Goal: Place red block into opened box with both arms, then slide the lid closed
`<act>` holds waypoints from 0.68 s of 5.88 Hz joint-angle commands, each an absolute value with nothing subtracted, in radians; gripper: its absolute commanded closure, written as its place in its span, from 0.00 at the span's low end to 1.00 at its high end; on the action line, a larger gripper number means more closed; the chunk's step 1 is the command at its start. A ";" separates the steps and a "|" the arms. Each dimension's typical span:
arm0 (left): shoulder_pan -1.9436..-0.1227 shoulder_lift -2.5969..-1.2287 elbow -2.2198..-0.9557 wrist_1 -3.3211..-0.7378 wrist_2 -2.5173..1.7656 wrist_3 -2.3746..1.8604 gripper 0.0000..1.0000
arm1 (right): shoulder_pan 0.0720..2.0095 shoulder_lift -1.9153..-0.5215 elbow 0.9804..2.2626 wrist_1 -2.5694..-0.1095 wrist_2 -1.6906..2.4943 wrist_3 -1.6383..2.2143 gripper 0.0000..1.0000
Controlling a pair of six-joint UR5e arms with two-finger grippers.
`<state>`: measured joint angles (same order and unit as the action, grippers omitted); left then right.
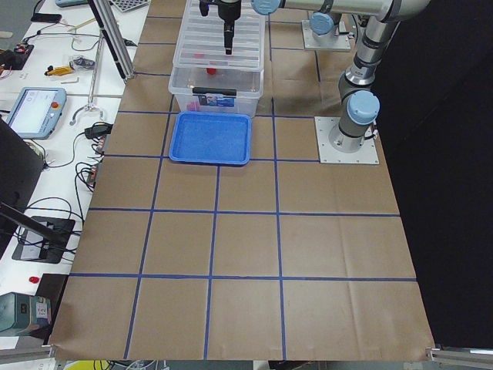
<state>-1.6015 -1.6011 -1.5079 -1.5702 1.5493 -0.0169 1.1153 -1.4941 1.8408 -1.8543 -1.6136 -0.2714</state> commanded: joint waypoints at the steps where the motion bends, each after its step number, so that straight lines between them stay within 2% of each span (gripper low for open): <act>1: -1.601 -1.601 -1.508 -1.569 1.549 -0.017 0.02 | 1.130 -1.496 1.845 -1.853 -1.611 -0.259 0.01; 4: -1.601 -1.601 -1.508 -1.569 1.549 -0.018 0.02 | 1.179 -1.537 1.888 -1.856 -1.609 -0.187 0.01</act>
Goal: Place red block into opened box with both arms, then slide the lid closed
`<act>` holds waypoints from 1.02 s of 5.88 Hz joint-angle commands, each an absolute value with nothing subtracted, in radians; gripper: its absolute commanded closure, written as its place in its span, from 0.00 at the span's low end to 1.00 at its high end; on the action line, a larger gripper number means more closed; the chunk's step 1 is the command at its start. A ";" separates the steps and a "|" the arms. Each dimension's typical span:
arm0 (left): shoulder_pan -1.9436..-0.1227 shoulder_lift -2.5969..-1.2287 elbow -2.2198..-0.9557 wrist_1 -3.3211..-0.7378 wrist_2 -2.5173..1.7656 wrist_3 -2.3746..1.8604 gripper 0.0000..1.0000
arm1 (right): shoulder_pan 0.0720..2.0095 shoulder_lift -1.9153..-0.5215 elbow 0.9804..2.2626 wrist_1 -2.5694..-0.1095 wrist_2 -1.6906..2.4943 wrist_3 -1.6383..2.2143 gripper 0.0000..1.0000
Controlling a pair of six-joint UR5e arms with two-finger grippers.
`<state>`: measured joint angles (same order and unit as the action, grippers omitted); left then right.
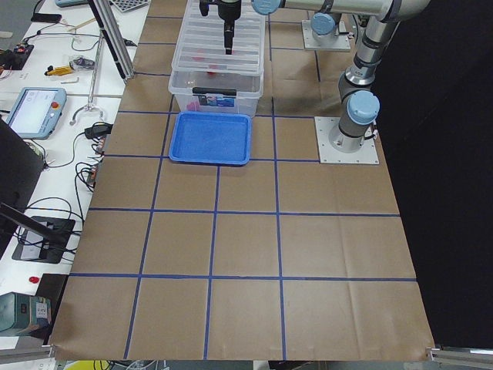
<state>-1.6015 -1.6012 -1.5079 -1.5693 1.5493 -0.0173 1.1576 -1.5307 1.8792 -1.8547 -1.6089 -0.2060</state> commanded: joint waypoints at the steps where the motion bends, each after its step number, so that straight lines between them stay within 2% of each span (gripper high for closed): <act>1: -1.601 -1.600 -1.508 -1.572 1.549 -0.017 0.02 | 1.198 -1.537 1.888 -1.855 -1.609 -0.167 0.01; 6: -1.601 -1.600 -1.508 -1.569 1.549 -0.020 0.02 | 1.203 -1.543 1.904 -1.845 -1.559 -0.132 0.01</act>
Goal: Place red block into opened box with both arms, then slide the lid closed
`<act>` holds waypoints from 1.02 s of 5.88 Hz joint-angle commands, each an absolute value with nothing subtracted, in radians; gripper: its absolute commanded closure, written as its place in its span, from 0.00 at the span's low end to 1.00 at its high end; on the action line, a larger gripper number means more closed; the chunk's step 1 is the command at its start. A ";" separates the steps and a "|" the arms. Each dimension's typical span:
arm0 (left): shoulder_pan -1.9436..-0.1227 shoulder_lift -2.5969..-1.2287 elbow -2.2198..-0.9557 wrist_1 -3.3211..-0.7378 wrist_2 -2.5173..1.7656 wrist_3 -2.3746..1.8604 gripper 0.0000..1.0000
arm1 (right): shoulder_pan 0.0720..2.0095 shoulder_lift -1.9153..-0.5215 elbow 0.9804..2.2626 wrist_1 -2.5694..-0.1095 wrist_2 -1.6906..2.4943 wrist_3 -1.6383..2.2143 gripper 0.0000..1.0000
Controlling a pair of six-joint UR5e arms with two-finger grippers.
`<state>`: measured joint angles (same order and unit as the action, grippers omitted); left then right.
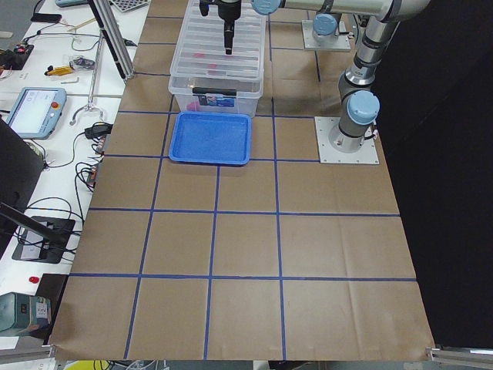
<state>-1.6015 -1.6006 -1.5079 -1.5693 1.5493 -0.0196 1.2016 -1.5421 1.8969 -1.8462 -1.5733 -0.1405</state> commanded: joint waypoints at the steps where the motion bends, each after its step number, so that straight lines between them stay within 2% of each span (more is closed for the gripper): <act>1: -1.601 -1.600 -1.508 -1.569 1.549 -0.020 0.02 | 1.203 -1.545 1.904 -1.845 -1.551 -0.132 0.01; 6: -1.601 -1.601 -1.508 -1.569 1.549 -0.018 0.02 | 1.264 -1.546 1.911 -1.839 -1.537 -0.101 0.01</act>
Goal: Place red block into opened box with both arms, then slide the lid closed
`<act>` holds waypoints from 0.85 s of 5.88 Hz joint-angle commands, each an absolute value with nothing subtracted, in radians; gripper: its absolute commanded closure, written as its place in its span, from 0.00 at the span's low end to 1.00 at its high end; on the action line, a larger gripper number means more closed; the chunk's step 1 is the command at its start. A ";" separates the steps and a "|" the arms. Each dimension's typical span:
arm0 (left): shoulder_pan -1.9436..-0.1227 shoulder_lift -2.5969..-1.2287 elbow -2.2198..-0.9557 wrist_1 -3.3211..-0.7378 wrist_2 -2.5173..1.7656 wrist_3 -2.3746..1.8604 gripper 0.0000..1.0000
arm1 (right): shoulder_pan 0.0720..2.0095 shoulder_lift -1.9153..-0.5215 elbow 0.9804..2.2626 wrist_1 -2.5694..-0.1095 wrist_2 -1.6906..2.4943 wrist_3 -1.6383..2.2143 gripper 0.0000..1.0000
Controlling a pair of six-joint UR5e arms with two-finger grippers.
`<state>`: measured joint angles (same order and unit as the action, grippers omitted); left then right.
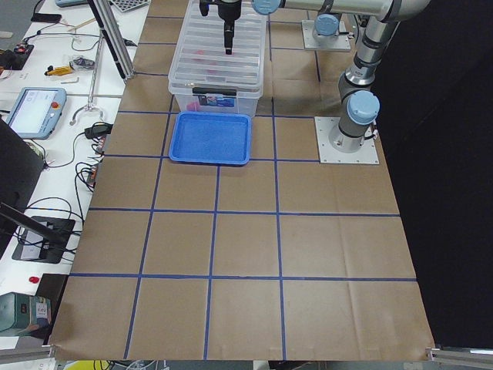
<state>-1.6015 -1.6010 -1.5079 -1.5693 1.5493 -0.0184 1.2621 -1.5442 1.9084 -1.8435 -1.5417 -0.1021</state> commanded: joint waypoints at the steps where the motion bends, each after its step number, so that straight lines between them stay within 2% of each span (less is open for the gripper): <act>1: -1.601 -1.600 -1.508 -1.569 1.549 -0.018 0.02 | 1.266 -1.552 1.911 -1.838 -1.534 -0.103 0.01; 4: -1.601 -1.601 -1.508 -1.569 1.549 -0.018 0.02 | 1.282 -1.557 1.885 -1.841 -1.520 -0.101 0.00; 5: -1.601 -1.600 -1.508 -1.569 1.549 -0.020 0.02 | 1.284 -1.560 1.803 -1.789 -1.528 -0.103 0.00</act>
<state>-1.6015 -1.6007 -1.5079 -1.5692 1.5493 -0.0188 1.2824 -1.5565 1.8645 -1.8238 -1.5223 -0.1017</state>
